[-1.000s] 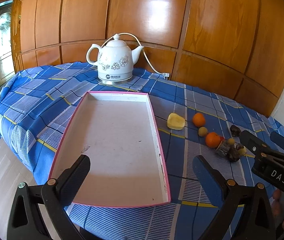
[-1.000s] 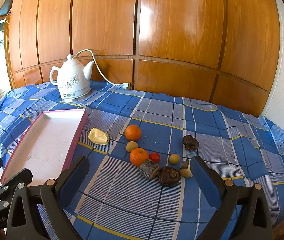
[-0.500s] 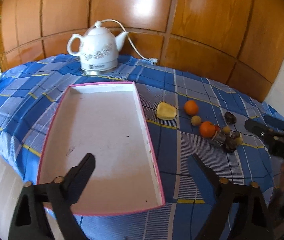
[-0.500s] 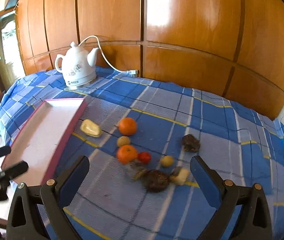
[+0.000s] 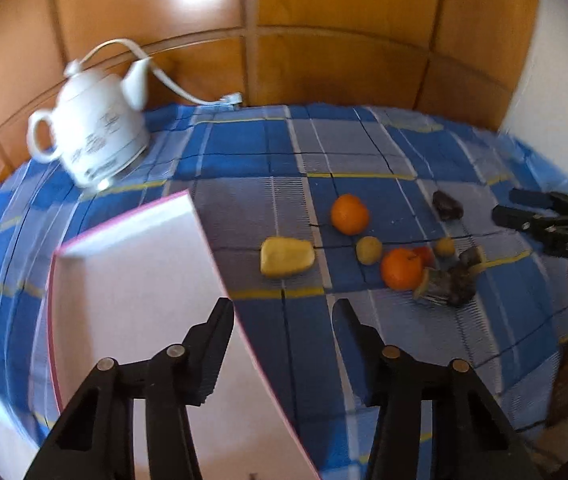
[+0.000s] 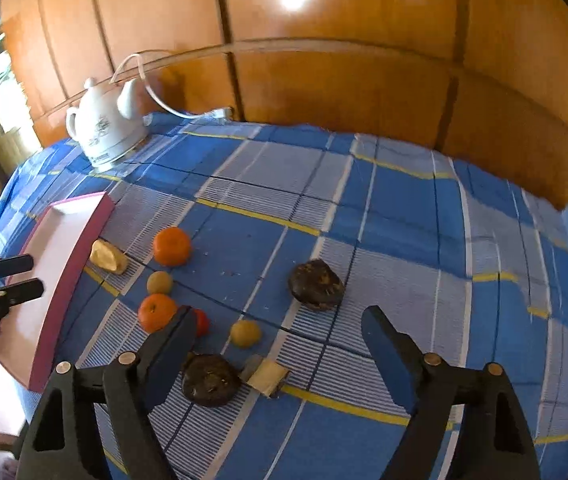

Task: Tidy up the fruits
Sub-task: 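Reach to the yellow cake piece and grasp it with the left gripper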

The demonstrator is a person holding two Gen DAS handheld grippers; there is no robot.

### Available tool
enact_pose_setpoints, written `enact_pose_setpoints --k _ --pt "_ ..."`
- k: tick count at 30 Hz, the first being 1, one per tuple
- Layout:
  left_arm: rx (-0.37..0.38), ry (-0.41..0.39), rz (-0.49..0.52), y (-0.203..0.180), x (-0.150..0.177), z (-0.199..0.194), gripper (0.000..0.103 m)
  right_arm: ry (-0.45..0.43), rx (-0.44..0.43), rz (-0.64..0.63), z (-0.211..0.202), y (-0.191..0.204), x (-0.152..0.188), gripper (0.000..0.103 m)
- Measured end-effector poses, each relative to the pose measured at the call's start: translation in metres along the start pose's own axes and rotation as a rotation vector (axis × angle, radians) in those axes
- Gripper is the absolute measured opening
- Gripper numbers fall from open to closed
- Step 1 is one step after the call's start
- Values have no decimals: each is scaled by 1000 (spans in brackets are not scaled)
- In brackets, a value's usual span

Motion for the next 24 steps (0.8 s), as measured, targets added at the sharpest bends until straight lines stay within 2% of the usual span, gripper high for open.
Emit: enact_pose_setpoints --k 1,3,5,10,11,13,14,15,19,21,24 --pt "-7 1 18 -1 -4 5 54 -6 -12 9 -1 -1 -2 85" --pt "-35 17 79 -4 -14 20 71 -15 -26 36 -3 -5 -4 85" --pt "-53 21 115 -6 -20 30 82 -21 -50 79 -4 -11 -7 85" --pt "-61 83 225 -15 -24 65 83 -24 -123 184 -6 -23 -11 85" --pt "-68 91 236 -14 -24 72 82 -16 -138 198 -5 -23 -11 85" --pt "-52 114 240 -15 -22 81 74 -4 -155 197 -3 -20 -10 85" --pt "-33 131 230 -15 -21 87 57 1 -164 191 -1 -18 -10 85" --pt "-18 159 210 -13 -18 94 46 9 -175 185 0 -15 -9 82" --pt "-7 125 181 -13 -17 96 43 61 -189 151 10 -7 -4 67" --pt "-1 105 155 -11 -17 91 43 110 -168 143 19 -7 3 55" --pt "34 68 72 -5 -19 80 43 204 -136 136 33 -9 18 51"
Point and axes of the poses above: each gripper's, at about its wrist camera, not at the fingertips, and z roughly the way its jaws point, y to its left, x to its underside, the point moved 8 cm from there along z, roughly the way its jaws point, and after that the axes turned 4 degrees about -x, right-handed, at the moved point
